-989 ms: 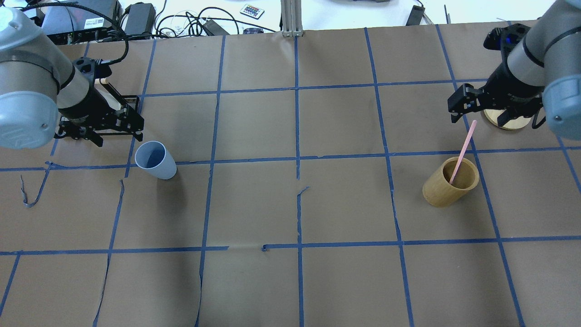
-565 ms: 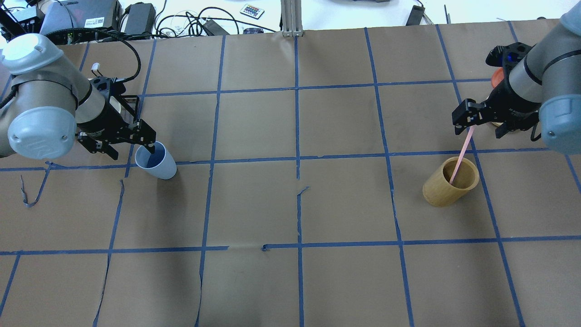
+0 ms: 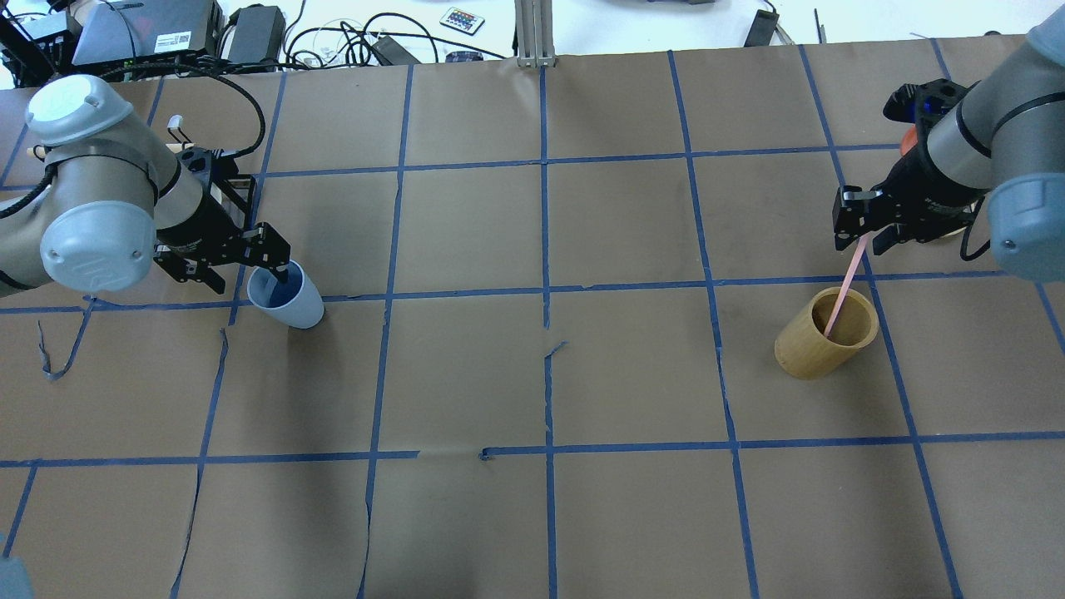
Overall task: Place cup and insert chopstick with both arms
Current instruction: 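Grasp the blue cup with left gripper while right grasps the pink chopstick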
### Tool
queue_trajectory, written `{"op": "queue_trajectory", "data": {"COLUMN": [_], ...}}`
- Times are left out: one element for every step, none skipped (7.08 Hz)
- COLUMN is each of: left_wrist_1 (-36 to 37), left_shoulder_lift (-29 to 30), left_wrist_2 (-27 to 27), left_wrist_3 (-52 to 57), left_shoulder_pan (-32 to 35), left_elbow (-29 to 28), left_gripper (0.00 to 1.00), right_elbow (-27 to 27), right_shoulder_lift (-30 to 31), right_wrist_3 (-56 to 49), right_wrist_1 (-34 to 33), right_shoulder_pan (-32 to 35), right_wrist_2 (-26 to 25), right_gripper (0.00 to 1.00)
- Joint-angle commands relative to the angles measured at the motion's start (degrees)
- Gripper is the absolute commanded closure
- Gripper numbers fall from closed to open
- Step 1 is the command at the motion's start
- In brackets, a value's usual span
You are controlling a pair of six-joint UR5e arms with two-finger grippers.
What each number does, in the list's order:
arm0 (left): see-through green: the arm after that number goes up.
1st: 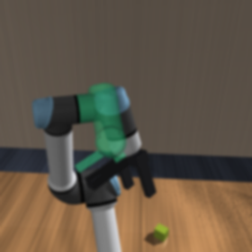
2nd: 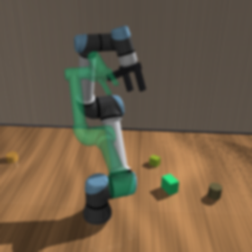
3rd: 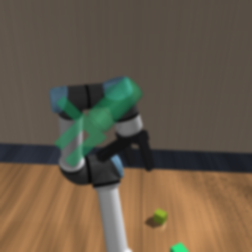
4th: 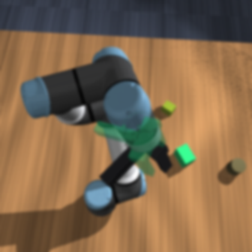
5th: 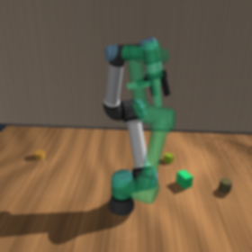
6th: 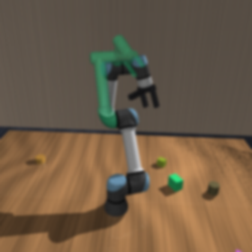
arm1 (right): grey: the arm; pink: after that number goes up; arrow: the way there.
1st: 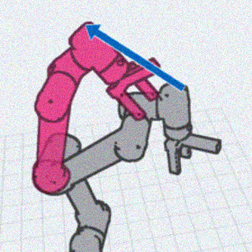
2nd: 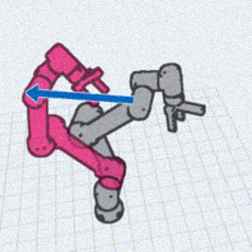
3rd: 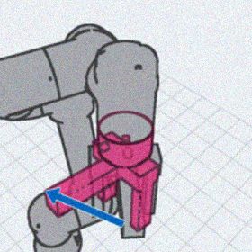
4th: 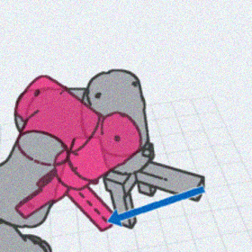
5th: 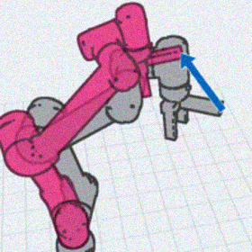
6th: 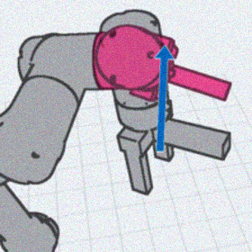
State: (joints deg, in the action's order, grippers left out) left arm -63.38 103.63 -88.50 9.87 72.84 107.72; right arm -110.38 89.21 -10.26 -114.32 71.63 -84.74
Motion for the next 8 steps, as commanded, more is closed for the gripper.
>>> {"op": "queue_trajectory", "data": {"left_wrist_1": [0.2, 0.2, -0.3, -0.4, -0.6, -0.9, -0.2, 0.1], "left_shoulder_lift": [0.8, 0.8, 0.0, -1.4, -2.5, -2.6, -1.7, -0.6], "left_wrist_2": [0.2, 0.7, 0.6, 0.5, 0.6, 0.7, 0.7, 0.6], "left_wrist_3": [-1.1, -1.5, -2.0, -3.6, -7.5, -15.0, -23.7, -33.3], "left_shoulder_pan": [0.2, 0.3, 1.2, 4.0, 8.6, 14.7, 21.7, 26.8], "left_elbow": [-0.1, 0.0, -0.2, -0.4, -1.4, -3.3, -5.4, -6.6], "left_gripper": [1.00, 1.00, 1.00, 1.00, 1.00, 1.00, 1.00, 1.00], "right_elbow": [0.1, 0.1, 0.2, 0.4, 1.4, 3.9, 7.1, 10.0], "right_shoulder_lift": [0.1, 0.1, 0.1, 0.3, 0.3, 0.3, 0.4, 0.5], "right_wrist_3": [0.2, 0.2, 0.2, 0.2, 0.2, 0.2, 0.2, 0.2], "right_wrist_1": [0.1, 0.2, 0.3, 0.4, 1.4, 4.0, 8.2, 11.6], "right_shoulder_pan": [0.0, 0.1, 0.1, 0.1, 0.2, 0.2, 0.2, 0.2], "right_wrist_2": [-0.1, -0.1, -0.1, -0.2, -0.2, -0.2, -0.6, -0.6], "right_gripper": [0.79, 0.88, 1.00, 1.00, 1.00, 1.00, 1.00, 1.00]}}
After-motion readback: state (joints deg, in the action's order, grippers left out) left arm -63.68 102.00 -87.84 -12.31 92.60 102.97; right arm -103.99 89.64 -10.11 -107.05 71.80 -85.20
